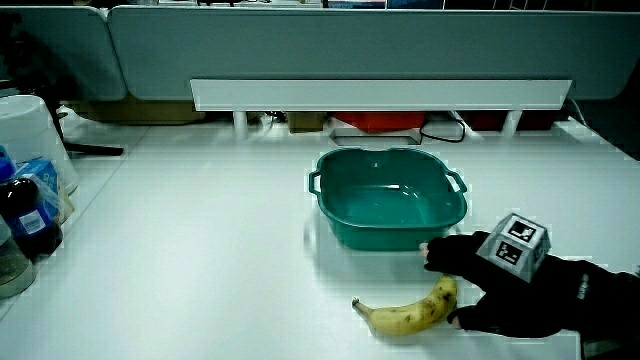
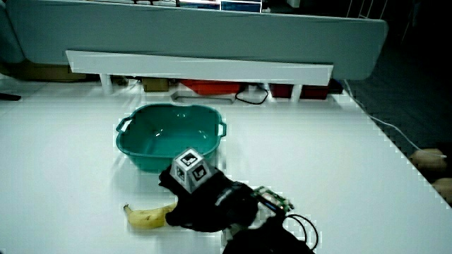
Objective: Place banana on desk
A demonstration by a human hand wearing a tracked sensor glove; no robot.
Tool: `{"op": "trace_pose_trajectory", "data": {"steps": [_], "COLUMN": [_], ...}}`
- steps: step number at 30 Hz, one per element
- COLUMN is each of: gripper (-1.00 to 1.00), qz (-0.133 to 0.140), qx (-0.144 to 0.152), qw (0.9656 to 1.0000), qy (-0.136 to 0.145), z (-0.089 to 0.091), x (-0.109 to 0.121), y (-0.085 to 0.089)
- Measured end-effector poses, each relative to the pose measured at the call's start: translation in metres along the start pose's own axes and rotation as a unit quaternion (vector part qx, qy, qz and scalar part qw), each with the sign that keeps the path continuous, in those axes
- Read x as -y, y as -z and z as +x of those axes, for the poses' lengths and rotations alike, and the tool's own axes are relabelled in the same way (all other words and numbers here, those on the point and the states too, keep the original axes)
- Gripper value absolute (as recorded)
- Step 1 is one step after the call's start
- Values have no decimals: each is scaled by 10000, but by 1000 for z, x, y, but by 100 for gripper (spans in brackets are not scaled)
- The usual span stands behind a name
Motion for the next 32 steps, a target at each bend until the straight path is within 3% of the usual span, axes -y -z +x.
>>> {"op": "trace_pose_trajectory", "data": {"steps": [3,4,6,7,10,11,12,13,14,15,16,17,18,19,20,32], "gripper": [-100,-100,-100,-100,-100,-100,-100,-100,-100,-100,-100,-100,-100,-100,-100,-100], "qz": [45,56,-115,88,-141,-10,-55,-717,-278,-559,-712,-194,325,290,669,727], "qx": [-173,-359,-203,-257,22,-181,74,176,-110,313,884,946,1006,611,283,427], "qw": [9995,9988,9980,9976,9952,9945,9937,9885,9913,9873,9809,9835,9834,9858,9858,9784], "qy": [259,337,582,634,965,1030,1121,1319,1285,1454,1581,1531,1477,1538,1511,1889], "z": [8,11,18,22,33,36,41,44,48,52,59,60,61,60,58,69], "x": [13,18,27,31,45,50,55,59,64,68,73,78,82,86,88,104], "y": [-4,-7,-7,-4,-1,0,4,8,9,14,28,30,32,28,19,29]}}
